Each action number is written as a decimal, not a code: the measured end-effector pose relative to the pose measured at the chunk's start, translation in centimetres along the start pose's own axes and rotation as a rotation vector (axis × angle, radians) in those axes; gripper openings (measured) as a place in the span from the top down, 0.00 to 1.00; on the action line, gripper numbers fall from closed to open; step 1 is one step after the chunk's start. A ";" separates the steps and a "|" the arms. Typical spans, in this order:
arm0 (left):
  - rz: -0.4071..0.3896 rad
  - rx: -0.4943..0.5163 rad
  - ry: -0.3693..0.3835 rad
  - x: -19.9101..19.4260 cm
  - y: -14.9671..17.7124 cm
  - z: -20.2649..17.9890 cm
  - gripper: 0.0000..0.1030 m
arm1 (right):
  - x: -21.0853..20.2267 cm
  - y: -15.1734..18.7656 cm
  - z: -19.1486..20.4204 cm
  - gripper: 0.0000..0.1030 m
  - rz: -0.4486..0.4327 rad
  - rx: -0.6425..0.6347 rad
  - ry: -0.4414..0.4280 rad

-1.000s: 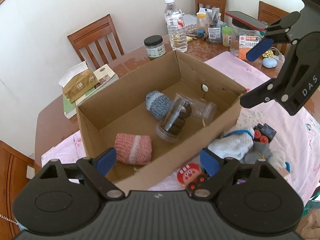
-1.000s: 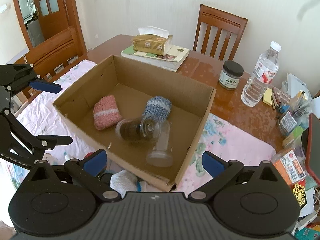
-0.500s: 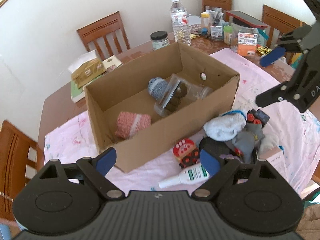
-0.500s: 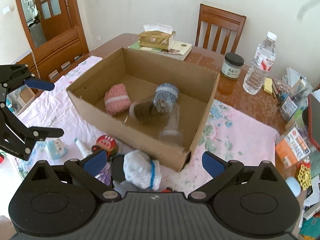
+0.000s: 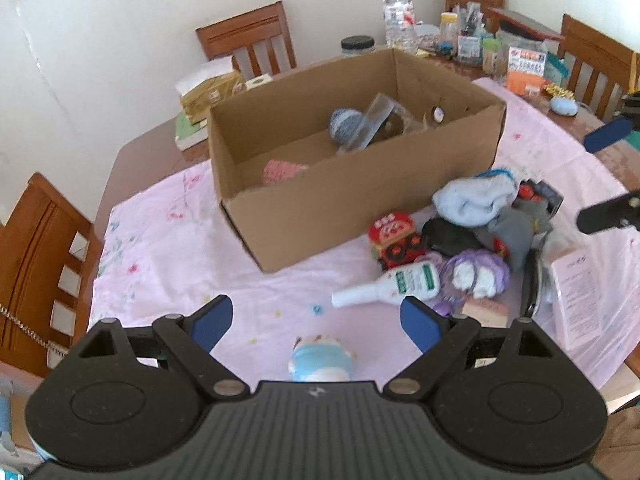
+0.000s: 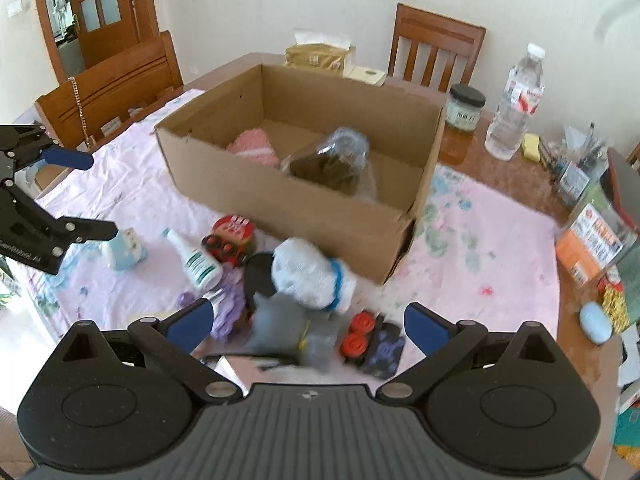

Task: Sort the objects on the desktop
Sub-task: 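Move both tools back toward the remaining items on the table, then grasp the blue-and-white toy with the left tool while the right tool grasps the pink card box, then carry the blue toy and pink box up over the cardboard box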

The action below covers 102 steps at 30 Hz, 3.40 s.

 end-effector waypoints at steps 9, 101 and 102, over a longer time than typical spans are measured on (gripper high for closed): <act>0.022 -0.030 0.001 0.9 3.0 -0.2 0.12 | -0.4 2.6 2.5 0.00 0.011 0.002 0.026; -0.033 -0.011 0.137 1.8 1.2 0.2 0.58 | 0.5 2.9 3.6 0.58 0.017 -0.083 0.203; -0.037 -0.011 0.138 1.7 0.8 0.2 0.58 | 0.4 2.6 3.5 0.58 0.011 -0.092 0.199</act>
Point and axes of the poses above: each gripper's, at about its wrist camera, not at the fingertips, and x roughly the way its jaws point, z to its left, y to its underside, the point moved 10 cm from there along x, roughly the way its jaws point, and after that the axes turned 9 degrees about -z, right-handed, at the moved point
